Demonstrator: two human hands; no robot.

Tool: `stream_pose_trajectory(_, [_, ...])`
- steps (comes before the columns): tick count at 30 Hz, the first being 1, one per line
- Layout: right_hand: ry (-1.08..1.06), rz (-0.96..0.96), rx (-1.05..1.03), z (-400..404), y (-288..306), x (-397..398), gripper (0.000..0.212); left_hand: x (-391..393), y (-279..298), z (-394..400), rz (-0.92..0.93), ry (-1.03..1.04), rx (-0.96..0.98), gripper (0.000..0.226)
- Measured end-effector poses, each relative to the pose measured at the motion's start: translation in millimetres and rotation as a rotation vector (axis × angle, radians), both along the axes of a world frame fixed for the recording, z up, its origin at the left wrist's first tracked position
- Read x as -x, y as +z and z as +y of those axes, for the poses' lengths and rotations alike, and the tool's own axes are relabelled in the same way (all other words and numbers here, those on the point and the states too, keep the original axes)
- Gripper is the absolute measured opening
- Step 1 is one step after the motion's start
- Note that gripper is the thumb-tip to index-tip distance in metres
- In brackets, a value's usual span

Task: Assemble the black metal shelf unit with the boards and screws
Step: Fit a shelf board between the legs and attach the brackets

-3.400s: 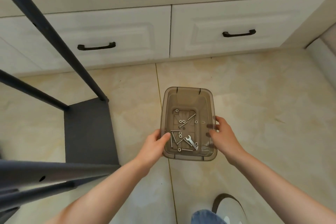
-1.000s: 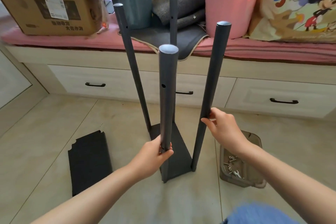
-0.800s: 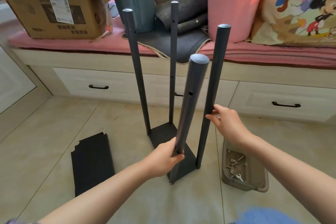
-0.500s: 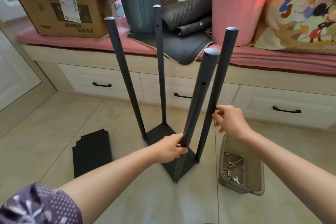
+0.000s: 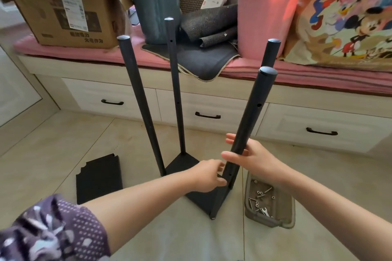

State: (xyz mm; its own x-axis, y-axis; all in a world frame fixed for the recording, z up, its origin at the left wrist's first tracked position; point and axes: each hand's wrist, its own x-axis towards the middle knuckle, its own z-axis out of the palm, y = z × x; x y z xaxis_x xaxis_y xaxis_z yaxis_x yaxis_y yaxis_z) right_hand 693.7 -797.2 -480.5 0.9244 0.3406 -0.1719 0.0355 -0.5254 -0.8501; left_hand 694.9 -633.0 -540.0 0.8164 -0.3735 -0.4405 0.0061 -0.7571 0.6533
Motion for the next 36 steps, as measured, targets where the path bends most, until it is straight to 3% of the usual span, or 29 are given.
stream_pose_trajectory(2, [-0.041,-0.037,-0.009,0,1,2,0.060,-1,8,25,-0.008,0.080,-0.028,0.057])
stream_pose_trajectory(6, [-0.079,-0.019,0.001,-2,-4,3,0.042,-6,11,89,-0.056,0.406,-0.073,0.048])
stream_pose_trajectory(9, [-0.117,-0.035,0.001,-3,-8,4,0.035,-18,17,124,-0.076,0.712,0.039,0.052])
stream_pose_trajectory(12, [-0.132,-0.039,-0.014,-2,-11,4,0.034,-36,28,145,-0.241,0.842,0.183,0.068])
stream_pose_trajectory(16, [-0.132,-0.043,-0.034,-2,-13,2,0.030,-53,38,155,-0.389,0.797,0.337,0.061])
stream_pose_trajectory(24, [-0.190,-0.105,-0.057,2,-10,-9,0.036,-51,32,167,-0.459,0.747,0.406,0.027])
stream_pose_trajectory(31, [-0.359,-0.260,0.024,8,-8,-6,0.027,-10,22,174,-0.537,0.720,0.385,0.022])
stream_pose_trajectory(36, [-0.426,-0.241,0.044,13,-7,-5,0.026,22,18,174,-0.596,0.718,0.377,0.021])
